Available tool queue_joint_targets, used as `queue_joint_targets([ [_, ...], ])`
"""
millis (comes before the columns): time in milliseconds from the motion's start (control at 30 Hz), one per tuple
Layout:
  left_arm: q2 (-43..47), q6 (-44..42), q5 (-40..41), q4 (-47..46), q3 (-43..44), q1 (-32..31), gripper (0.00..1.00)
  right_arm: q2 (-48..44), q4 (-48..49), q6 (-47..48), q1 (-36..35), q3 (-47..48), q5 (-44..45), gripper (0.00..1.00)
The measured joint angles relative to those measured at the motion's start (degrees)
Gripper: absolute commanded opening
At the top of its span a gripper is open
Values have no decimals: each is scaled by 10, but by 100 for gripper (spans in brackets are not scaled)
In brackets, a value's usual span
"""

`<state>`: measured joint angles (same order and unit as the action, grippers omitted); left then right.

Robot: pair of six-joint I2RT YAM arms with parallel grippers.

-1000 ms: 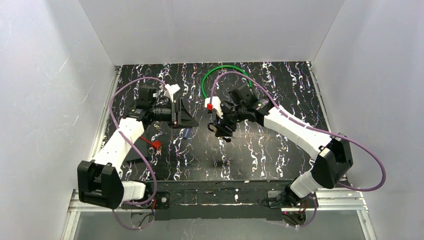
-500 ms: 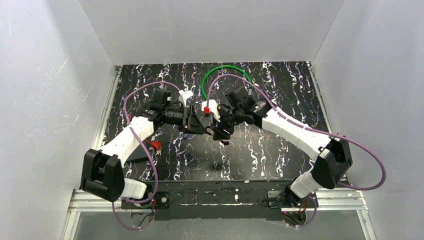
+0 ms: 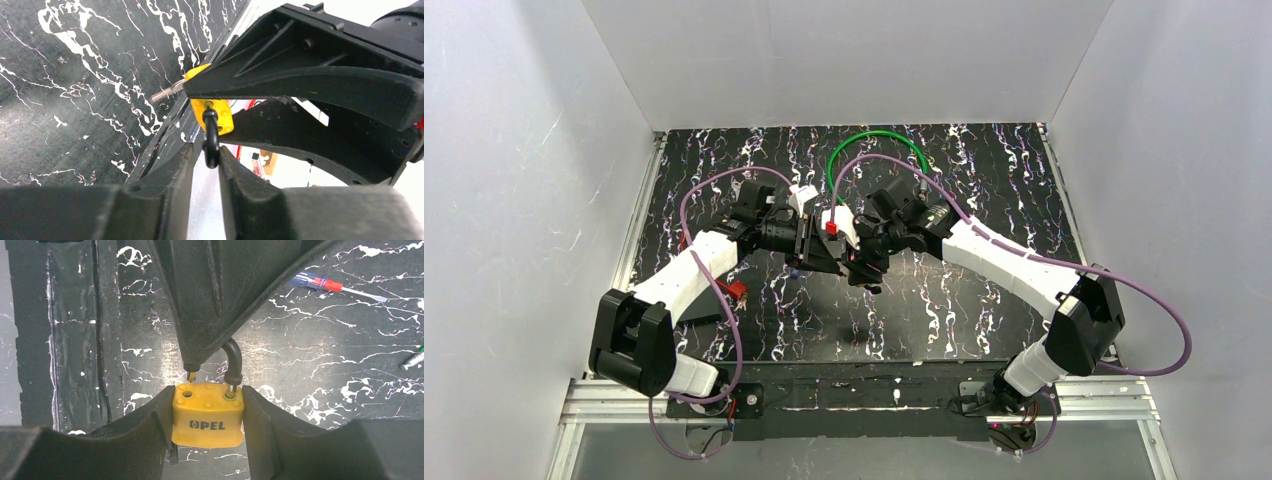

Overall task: Lock with the key
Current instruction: Pick up the lock from the corner of the board.

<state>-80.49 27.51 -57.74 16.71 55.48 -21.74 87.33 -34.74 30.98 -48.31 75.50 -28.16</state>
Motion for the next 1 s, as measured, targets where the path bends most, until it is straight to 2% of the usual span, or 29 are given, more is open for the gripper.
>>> queue_joint_targets([
  [67,-1,-1,-2,0,0,-2,3,3,-1,1,-1,0,3,52],
  [100,-1,-3,-2,1,0,-2,0,5,-2,2,-2,0,4,56],
  [167,-1,-11,-2,3,2,-4,0,5,-5,2,-2,0,5,68],
  [267,-1,-29,5,12,3,-5,0,5,-5,-7,-2,1,-2,93],
  [300,-1,-36,7,20,3,-5,0,5,-4,-12,3,3,-9,97],
  [433,-1,-66,12,44,4,-4,0,3,-7,-40,35,23,-71,98],
  [600,-1,-113,2,78,14,-5,0,-19,-5,-67,116,30,-159,98],
  [767,21,-158,-17,99,23,-5,0,-67,13,-80,182,-4,-247,98],
  [1000,93,-155,-60,78,37,-5,0,-135,102,-129,193,-83,-325,97],
])
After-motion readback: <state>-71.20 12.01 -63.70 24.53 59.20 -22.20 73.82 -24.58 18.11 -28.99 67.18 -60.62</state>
